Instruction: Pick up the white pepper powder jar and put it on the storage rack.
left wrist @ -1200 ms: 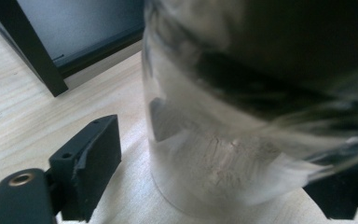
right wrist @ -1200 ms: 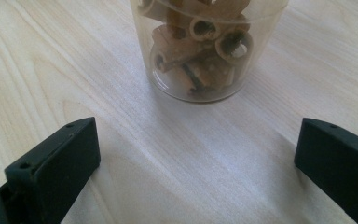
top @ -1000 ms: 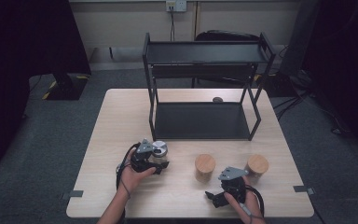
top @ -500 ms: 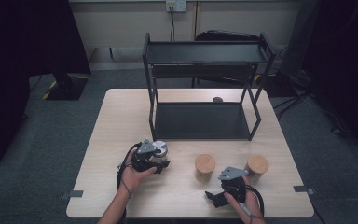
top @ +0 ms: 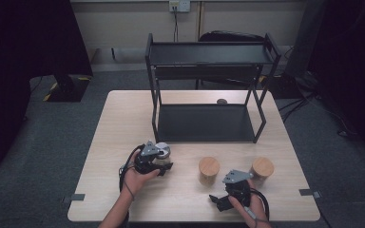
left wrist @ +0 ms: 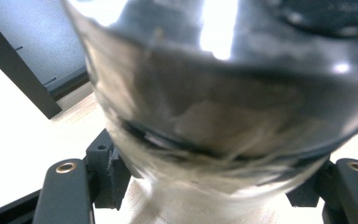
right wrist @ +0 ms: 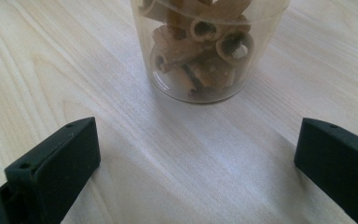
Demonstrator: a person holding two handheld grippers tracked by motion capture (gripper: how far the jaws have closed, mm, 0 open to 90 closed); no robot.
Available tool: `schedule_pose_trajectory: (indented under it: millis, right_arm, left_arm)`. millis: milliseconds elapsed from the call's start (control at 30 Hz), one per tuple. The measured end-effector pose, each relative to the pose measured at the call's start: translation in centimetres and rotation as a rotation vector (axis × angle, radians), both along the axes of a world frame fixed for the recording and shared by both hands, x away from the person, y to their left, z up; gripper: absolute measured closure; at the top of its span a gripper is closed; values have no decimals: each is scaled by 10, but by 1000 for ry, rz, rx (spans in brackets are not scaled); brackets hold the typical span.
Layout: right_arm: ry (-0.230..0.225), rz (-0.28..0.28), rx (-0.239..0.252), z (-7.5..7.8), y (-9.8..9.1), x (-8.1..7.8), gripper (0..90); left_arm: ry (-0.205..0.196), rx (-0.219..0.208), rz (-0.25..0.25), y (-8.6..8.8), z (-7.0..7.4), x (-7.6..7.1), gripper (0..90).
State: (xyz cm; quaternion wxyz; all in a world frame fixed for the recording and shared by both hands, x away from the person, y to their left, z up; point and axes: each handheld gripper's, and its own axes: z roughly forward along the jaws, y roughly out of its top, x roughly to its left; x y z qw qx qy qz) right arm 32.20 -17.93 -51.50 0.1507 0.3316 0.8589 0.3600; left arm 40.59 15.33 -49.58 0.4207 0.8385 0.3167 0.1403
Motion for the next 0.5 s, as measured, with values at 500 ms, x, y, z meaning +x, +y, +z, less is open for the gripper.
schedule_pose_trajectory:
  millis: [500]
  right_arm:
    - [0, 0, 0, 0, 0, 0, 0]
  left_arm:
    - [24, -26, -15, -9, 5, 5, 307]
